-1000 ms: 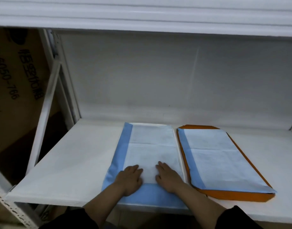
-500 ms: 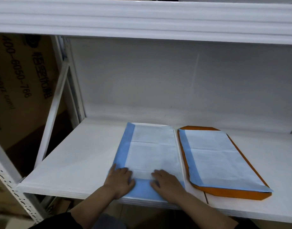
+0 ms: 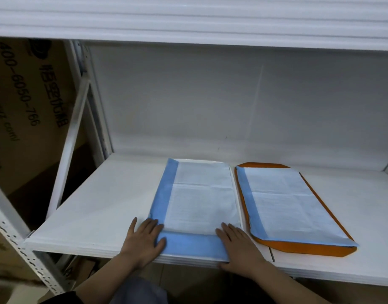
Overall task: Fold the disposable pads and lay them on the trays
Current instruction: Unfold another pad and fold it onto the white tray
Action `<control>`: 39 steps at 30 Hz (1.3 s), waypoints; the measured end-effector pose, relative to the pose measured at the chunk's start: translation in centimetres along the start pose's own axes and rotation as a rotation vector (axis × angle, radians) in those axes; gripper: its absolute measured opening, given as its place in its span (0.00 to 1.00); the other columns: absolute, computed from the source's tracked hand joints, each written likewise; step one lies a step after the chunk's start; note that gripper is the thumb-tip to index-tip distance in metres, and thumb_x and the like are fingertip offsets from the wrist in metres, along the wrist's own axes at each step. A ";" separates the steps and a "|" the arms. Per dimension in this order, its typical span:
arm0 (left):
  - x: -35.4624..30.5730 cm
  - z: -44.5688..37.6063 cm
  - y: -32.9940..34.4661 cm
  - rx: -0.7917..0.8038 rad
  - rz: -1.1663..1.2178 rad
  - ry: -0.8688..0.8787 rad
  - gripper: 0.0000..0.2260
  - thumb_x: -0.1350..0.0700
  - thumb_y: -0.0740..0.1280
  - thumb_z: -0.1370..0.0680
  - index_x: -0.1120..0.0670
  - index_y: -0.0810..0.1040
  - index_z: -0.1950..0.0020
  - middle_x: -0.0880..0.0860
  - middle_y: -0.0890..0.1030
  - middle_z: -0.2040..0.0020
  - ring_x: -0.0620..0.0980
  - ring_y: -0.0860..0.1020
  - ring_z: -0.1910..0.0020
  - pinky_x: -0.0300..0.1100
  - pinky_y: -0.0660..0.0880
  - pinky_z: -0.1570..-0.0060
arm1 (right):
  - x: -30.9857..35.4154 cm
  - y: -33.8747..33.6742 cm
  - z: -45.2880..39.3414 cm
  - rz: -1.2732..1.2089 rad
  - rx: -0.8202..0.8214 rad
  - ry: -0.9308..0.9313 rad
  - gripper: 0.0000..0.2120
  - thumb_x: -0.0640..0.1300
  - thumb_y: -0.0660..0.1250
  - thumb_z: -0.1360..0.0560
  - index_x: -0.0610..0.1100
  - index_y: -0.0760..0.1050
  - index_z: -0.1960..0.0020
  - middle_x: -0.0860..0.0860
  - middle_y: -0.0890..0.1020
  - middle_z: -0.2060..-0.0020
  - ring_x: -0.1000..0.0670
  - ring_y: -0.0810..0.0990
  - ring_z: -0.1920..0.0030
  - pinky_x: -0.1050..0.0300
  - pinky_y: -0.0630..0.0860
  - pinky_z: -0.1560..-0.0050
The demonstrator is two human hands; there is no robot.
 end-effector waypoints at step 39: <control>3.2 -1.4 -1.6 0.170 1.334 -0.449 0.06 0.56 0.68 0.23 0.51 0.80 0.47 0.53 0.80 0.54 0.48 0.80 0.64 0.39 0.80 0.59 | -4.0 -1.9 1.2 -1.508 -0.115 0.524 0.12 0.41 0.66 0.24 0.50 0.77 0.42 0.45 0.75 0.43 0.49 0.76 0.51 0.63 0.75 0.67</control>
Point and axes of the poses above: each hand's wrist, its own z-axis away from the middle knuckle, its own y-axis out of the palm, x = y × z, the point moved 5 cm from there along -z, towards the middle knuckle
